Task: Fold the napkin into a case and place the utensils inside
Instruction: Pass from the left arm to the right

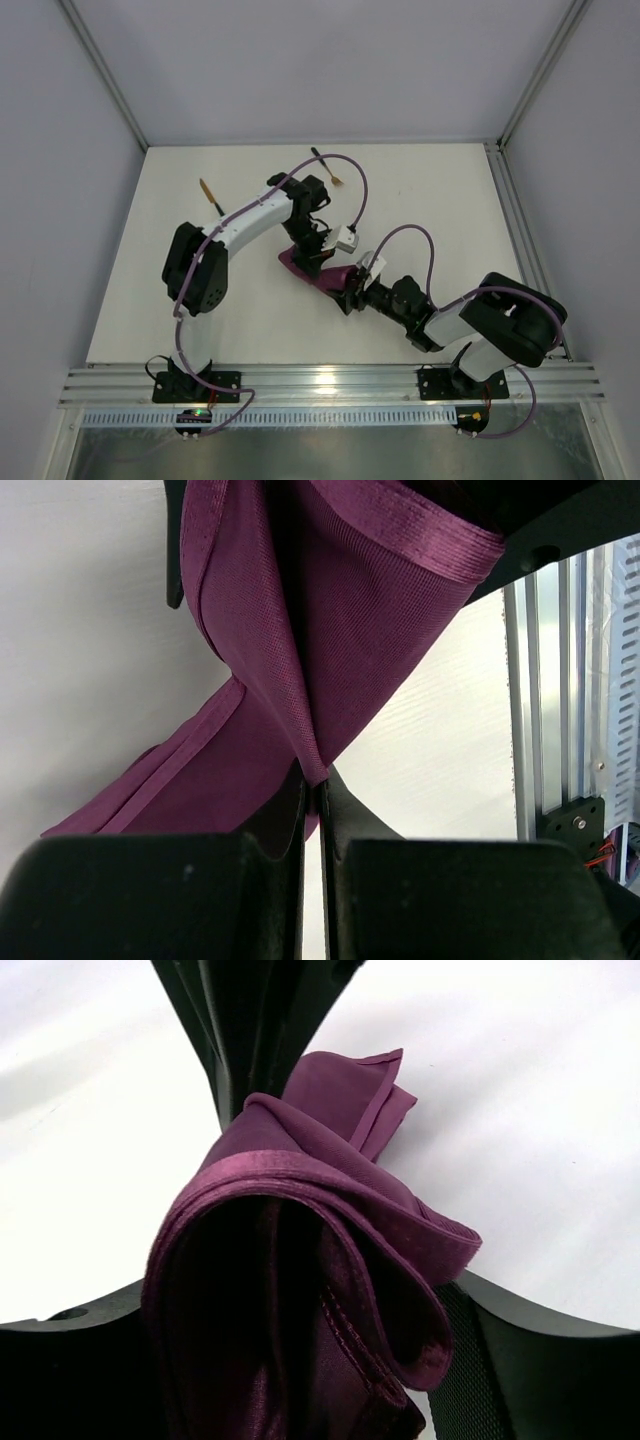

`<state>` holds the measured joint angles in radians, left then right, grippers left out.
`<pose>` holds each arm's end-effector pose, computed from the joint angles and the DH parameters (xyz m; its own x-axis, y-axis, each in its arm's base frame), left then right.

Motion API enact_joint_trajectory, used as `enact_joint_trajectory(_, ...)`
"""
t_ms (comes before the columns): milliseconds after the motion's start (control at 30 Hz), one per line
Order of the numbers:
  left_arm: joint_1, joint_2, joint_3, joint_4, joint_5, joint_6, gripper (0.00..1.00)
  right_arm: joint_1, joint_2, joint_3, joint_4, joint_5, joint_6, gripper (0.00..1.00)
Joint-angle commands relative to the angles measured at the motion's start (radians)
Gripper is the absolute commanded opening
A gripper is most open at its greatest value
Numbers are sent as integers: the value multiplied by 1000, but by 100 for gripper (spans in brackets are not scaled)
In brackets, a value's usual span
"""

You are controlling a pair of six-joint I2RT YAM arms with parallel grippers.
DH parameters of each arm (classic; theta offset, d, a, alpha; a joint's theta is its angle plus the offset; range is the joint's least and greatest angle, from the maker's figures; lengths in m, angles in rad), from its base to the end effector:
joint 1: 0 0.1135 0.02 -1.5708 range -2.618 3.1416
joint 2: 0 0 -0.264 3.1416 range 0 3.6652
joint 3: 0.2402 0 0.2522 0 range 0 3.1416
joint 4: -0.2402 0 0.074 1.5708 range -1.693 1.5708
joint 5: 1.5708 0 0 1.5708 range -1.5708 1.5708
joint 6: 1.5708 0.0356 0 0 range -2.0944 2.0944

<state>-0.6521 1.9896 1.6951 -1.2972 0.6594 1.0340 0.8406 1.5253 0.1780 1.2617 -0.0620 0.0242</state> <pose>0.2864 -0.2462 0.2389 -0.0029 0.8568 -0.5157 0.9229 -0.1962 -0.3312 0.1517 0.1728 0.1423 -0.0760 -0.0487 -0.9959 -0.7832 0.6211 0.0294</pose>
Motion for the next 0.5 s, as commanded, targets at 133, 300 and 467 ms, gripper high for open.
enact_joint_trajectory(133, 6, 21, 49, -51, 58, 29, 0, -1, -17, 37, 94, -49, -18, 52)
enact_joint_trajectory(300, 6, 14, 49, -51, 59, 26, 0, -3, -39, 75, -7, -82, -17, 24)
enact_joint_trajectory(467, 8, 14, 49, -19, 48, -26, 0, -5, -94, 106, -128, -88, -17, 4)
